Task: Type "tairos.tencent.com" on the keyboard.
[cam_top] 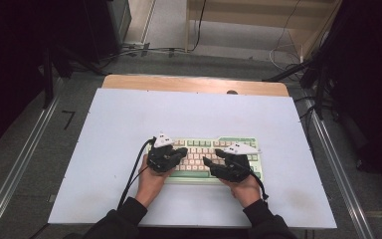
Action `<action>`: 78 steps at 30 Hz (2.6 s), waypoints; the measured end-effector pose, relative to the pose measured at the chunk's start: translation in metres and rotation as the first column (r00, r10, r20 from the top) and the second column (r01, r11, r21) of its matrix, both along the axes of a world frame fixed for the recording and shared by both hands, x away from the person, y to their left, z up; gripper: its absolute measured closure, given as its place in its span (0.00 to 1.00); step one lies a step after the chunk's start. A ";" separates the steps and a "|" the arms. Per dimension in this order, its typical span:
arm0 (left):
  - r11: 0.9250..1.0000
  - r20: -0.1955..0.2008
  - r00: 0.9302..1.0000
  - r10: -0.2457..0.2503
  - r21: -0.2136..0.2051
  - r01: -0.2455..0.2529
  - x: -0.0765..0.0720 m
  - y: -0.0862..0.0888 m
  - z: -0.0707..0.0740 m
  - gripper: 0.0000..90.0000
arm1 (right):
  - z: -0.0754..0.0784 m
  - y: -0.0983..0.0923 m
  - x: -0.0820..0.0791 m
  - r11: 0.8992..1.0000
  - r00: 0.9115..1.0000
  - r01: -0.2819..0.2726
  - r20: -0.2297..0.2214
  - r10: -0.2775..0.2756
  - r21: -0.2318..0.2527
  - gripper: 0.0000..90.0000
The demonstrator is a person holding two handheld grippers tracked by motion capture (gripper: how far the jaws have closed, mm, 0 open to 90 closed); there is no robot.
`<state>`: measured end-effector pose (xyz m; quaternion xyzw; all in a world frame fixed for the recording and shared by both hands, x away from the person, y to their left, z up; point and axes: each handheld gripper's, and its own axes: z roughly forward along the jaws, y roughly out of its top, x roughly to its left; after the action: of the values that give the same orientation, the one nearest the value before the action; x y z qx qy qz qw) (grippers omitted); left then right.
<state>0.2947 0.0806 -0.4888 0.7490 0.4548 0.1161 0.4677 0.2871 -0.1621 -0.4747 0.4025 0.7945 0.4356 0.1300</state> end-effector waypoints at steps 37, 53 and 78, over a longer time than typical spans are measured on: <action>0.991 0.036 0.991 0.133 -0.009 -0.132 -0.027 0.050 0.014 0.36 | 0.007 -0.016 -0.003 0.999 1.000 0.018 0.009 -0.019 0.043 0.86; 0.990 0.070 0.988 0.138 0.028 -0.141 -0.043 0.051 0.014 0.37 | -0.004 -0.016 -0.012 1.000 1.000 0.004 -0.017 -0.004 -0.002 0.97; 0.986 0.055 0.985 0.164 0.005 -0.165 -0.047 0.060 0.010 0.38 | -0.012 -0.013 -0.010 1.000 0.999 0.004 -0.043 -0.005 -0.028 0.97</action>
<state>0.2478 0.1409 -0.4784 0.7076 0.5016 0.1767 0.4652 0.2769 -0.1749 -0.4868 0.4115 0.8023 0.4156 0.1195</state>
